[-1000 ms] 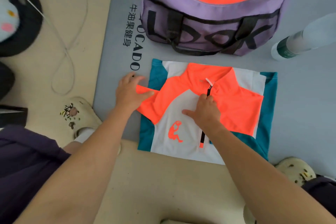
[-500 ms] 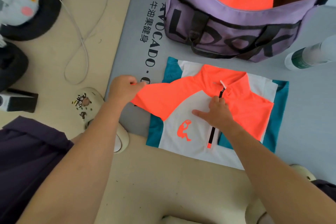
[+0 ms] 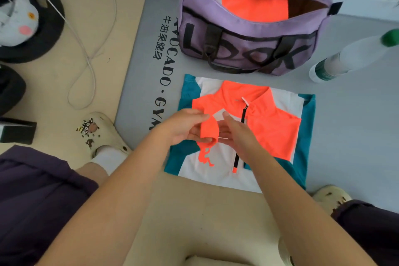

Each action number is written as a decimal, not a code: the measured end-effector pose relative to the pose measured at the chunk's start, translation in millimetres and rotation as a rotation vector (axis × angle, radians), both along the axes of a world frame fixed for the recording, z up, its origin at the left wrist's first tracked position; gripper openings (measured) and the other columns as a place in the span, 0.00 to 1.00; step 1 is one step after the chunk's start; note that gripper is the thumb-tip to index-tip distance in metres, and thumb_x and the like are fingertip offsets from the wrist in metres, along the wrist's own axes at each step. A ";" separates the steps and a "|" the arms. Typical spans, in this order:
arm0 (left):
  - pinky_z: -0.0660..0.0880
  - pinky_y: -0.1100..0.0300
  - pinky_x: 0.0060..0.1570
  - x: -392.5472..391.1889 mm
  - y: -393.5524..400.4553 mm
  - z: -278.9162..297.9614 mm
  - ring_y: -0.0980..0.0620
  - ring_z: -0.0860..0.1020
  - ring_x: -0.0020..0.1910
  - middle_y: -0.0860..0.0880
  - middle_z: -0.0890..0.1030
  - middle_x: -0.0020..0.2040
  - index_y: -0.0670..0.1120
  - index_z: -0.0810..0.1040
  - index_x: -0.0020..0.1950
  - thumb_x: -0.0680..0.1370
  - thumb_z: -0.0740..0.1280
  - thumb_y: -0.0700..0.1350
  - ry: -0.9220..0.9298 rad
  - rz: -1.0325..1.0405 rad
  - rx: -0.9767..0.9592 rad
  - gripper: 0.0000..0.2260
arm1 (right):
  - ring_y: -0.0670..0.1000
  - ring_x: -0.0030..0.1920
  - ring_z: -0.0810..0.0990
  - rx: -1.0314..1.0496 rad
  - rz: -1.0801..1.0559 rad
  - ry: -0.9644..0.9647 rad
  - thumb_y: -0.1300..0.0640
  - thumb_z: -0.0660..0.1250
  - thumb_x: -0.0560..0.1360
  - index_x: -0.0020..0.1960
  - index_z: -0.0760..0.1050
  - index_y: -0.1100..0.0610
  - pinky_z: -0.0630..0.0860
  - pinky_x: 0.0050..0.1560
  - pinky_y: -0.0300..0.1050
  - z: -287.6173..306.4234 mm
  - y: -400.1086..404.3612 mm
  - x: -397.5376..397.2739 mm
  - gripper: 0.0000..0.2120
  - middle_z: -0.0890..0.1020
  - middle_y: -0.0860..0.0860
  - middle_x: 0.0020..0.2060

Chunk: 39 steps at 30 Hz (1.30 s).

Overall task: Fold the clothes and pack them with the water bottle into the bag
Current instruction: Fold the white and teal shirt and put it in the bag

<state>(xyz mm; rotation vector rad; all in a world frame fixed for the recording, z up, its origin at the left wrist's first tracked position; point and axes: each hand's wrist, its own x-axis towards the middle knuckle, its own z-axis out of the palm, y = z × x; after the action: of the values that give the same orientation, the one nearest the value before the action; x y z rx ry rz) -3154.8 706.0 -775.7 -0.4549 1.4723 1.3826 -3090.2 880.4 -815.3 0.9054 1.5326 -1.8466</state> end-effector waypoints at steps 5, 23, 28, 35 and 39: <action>0.80 0.59 0.34 0.4 7.6 -16.7 0.48 0.84 0.36 0.45 0.86 0.43 0.45 0.77 0.60 0.81 0.64 0.49 0.082 0.100 -0.129 0.11 | 0.46 0.38 0.82 0.081 -0.009 -0.035 0.31 0.70 0.67 0.49 0.82 0.56 0.76 0.41 0.43 -15.4 13.4 20.2 0.28 0.84 0.45 0.37; 0.78 0.59 0.43 47.7 -27.6 -66.2 0.54 0.83 0.37 0.50 0.86 0.38 0.47 0.85 0.42 0.69 0.78 0.51 0.210 -0.305 -0.310 0.09 | 0.41 0.40 0.73 0.496 0.093 0.070 0.53 0.72 0.74 0.53 0.72 0.53 0.68 0.35 0.31 -39.7 31.0 -2.6 0.12 0.75 0.43 0.42; 0.77 0.58 0.34 38.9 -22.6 -66.4 0.50 0.77 0.26 0.47 0.84 0.34 0.44 0.81 0.47 0.76 0.71 0.54 0.102 -0.362 -0.315 0.13 | 0.48 0.38 0.76 0.520 0.091 0.133 0.62 0.72 0.71 0.57 0.69 0.49 0.74 0.36 0.40 -39.5 30.8 12.5 0.20 0.76 0.47 0.41; 0.76 0.53 0.43 33.6 2.2 -84.7 0.50 0.79 0.40 0.53 0.79 0.40 0.49 0.74 0.43 0.74 0.70 0.59 0.436 -0.134 -0.744 0.14 | 0.47 0.33 0.74 0.621 0.046 0.132 0.65 0.66 0.74 0.54 0.69 0.52 0.70 0.29 0.34 -35.1 36.5 22.3 0.13 0.75 0.45 0.38; 0.68 0.59 0.38 27.2 4.7 -92.8 0.53 0.76 0.41 0.58 0.74 0.38 0.51 0.75 0.42 0.74 0.71 0.54 0.525 -0.122 -0.734 0.09 | 0.58 0.37 0.74 0.697 0.105 0.098 0.59 0.65 0.77 0.42 0.70 0.58 0.74 0.36 0.50 -35.3 43.7 19.4 0.06 0.72 0.50 0.33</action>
<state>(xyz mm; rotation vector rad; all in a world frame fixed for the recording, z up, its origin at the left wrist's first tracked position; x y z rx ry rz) -3127.6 710.7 -868.5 -0.4552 2.4066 0.8537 -3070.8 924.1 -850.6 1.0052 2.2964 -1.2950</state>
